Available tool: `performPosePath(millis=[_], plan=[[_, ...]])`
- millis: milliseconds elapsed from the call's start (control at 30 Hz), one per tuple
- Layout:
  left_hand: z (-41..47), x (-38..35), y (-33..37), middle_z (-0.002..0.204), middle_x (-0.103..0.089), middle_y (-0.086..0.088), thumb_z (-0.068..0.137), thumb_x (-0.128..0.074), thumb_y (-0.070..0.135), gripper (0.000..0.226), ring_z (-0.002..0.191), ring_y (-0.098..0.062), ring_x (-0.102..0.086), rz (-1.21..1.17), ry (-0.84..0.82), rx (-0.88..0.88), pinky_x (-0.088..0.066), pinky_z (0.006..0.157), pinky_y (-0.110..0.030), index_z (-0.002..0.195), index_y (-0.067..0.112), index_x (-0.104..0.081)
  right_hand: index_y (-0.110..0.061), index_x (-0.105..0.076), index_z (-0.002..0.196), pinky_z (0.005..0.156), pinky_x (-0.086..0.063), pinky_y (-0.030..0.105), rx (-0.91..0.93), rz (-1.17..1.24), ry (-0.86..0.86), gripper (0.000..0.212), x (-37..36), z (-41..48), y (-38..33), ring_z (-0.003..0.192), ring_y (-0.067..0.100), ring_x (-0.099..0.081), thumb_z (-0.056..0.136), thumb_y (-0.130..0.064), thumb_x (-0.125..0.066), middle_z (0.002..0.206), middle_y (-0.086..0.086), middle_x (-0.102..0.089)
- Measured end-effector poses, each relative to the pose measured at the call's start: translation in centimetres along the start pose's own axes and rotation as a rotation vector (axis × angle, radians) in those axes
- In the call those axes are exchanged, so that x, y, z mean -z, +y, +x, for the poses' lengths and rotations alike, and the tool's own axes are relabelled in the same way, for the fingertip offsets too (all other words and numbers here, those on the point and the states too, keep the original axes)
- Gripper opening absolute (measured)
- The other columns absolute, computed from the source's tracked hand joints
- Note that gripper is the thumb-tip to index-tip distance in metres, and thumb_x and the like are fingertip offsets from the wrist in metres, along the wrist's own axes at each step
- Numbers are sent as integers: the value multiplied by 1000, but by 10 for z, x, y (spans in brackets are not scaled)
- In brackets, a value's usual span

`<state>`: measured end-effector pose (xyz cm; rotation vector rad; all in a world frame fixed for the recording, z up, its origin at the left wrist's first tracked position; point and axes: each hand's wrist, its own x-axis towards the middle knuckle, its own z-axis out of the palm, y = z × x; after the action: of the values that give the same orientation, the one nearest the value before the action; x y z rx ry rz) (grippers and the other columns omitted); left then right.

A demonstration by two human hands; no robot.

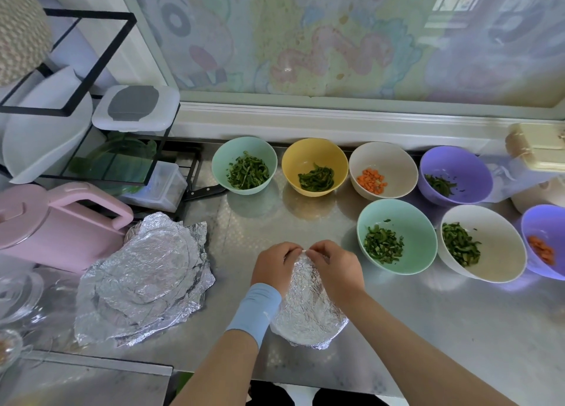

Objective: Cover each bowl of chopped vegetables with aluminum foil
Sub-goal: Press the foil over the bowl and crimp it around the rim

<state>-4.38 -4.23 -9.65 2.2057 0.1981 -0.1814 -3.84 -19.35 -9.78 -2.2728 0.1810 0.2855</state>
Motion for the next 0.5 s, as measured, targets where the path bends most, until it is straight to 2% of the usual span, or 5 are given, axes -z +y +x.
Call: performPosePath(millis=[133,267,333,433,500], plan=[[-3,-3,0,94,-70,5,100,-51,28,22,85,-11,-61,77,18,21,-49,78,-25,103,18,-70,-34,-74,86,62,-47,24,-22,-7,-8,14,2,2,-1,68,2,-60,88,-45,-65,71,-18,-67],[-8,-7,-1,94,-70,3,101,-47,29,24,86,-15,-62,96,58,62,-50,78,-30,103,18,-68,-33,-75,84,59,-44,22,25,17,-63,11,5,7,-3,59,2,-55,88,-40,-67,66,-18,-67],[-11,-8,0,95,-69,2,102,-45,29,25,87,-17,-62,109,78,81,-50,79,-32,105,18,-68,-33,-74,90,65,-48,22,49,4,-106,9,7,7,-4,65,1,-58,89,-38,-66,74,-18,-69],[-16,-9,-1,96,-68,1,103,-44,28,26,85,-17,-59,101,137,121,-46,76,-27,106,18,-67,-31,-70,101,78,-48,20,48,25,-84,12,8,3,-1,84,0,-62,91,-33,-65,91,-19,-69],[-18,-9,1,95,-67,3,103,-43,28,26,81,-14,-55,103,154,145,-43,74,-25,106,18,-66,-31,-71,93,75,-49,18,-8,88,-26,5,8,1,3,80,-3,-62,89,-30,-68,83,-20,-70]])
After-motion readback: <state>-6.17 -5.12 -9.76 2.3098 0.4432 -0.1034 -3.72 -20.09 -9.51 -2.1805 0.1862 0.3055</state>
